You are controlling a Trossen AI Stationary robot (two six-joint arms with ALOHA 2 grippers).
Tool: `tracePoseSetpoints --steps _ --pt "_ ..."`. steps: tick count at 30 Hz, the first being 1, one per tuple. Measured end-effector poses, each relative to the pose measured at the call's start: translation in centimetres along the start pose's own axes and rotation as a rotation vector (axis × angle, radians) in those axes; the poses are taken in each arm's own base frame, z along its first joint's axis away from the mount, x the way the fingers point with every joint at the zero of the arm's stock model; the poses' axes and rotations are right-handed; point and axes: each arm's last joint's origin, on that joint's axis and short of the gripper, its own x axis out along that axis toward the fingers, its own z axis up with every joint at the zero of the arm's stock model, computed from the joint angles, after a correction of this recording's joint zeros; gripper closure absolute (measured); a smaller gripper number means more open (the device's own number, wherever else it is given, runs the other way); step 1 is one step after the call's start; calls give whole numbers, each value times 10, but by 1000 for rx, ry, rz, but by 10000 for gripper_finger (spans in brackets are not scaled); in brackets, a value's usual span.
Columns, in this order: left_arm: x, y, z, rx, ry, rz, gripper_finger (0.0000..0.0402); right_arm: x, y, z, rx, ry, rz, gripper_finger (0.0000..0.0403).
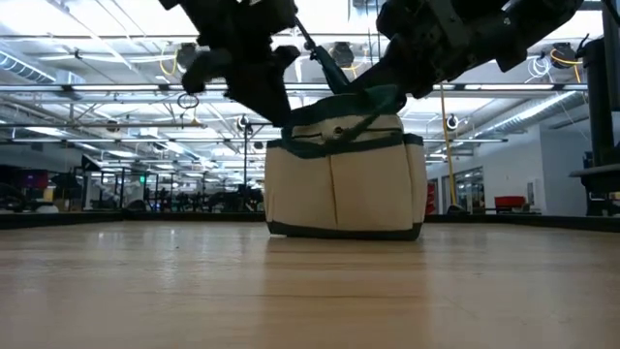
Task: Pick & Place Garden tools in Gardening bag
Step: Put the green pruner into the brown gardening bag
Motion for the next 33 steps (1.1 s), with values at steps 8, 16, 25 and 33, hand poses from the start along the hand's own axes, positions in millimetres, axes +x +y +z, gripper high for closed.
tracePoseSetpoints --steps 8,16,25,33 --pt "-7 -12 4 50 109 81 252 0 0 0 11 -1 0 359" --pt "-3 -19 18 183 -2 51 221 0 0 0 34 -2 -3 359" --pt "16 -8 10 206 46 79 272 0 0 1 71 -8 0 359" --pt "7 -12 1 237 193 110 392 0 0 0 334 6 0 359"
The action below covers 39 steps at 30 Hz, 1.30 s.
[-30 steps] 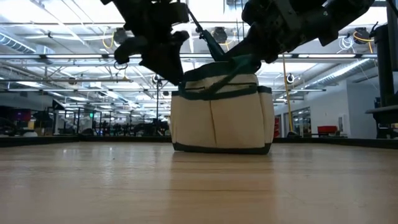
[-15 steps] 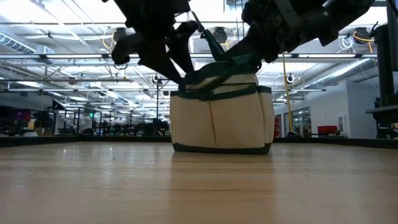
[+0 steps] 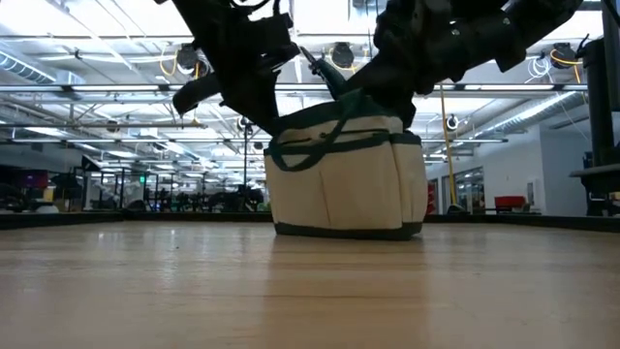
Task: Pick & Place Garden tools in Gardening bag
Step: Put the green pruner into the brown gardening bag
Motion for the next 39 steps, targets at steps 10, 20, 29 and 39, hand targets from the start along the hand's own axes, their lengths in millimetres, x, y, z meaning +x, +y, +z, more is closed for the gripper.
tracePoseSetpoints --steps 10,20,29,39 --pt "-11 3 0 -57 0 49 392 0 0 -3 161 22 -23 359" --pt "-22 5 5 -67 -56 87 394 -1 -5 -1 237 92 131 346" --pt "-23 1 2 -134 -40 38 393 -2 -5 9 125 -5 187 257" --pt "-23 -1 0 -122 -24 23 395 -4 -4 15 78 -61 186 223"
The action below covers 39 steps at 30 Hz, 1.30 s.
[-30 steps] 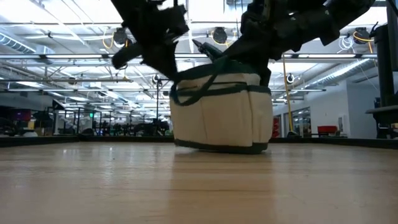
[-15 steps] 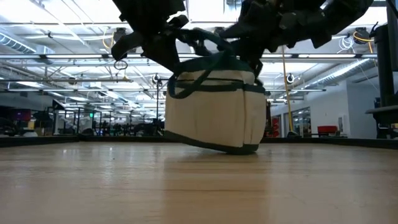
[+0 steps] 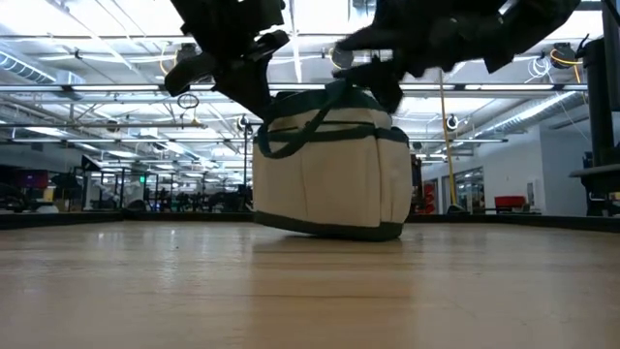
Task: Pick & Place Garden tools in Gardening bag
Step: Put the green pruner into the brown gardening bag
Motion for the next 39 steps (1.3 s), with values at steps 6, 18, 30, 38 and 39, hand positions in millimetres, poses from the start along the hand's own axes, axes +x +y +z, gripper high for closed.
tracePoseSetpoints --steps 6,18,30,38,39 --pt "0 2 3 -4 -25 22 388 -3 -9 15 -290 -210 -319 239" --pt "0 6 6 -16 -62 54 394 2 -22 0 -353 -23 -293 250" --pt "1 11 6 -162 -110 41 397 -1 -28 -12 -459 145 -331 252" --pt "2 10 4 -180 -116 -6 395 -2 -28 -19 -464 231 -282 329" --pt "2 9 3 -179 -111 -18 397 -2 -28 -21 -460 251 -283 341"
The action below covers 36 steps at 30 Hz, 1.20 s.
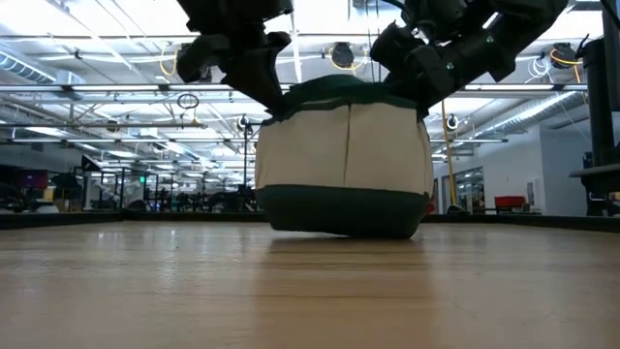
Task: Pick & Place Garden tools in Gardening bag
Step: Put the green pruner into the brown gardening bag
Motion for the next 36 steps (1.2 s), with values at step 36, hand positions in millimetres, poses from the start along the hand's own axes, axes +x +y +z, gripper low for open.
tracePoseSetpoints --steps 36 --pt "-1 -9 -7 -202 101 -32 305 -9 44 17 -124 -131 -67 218"
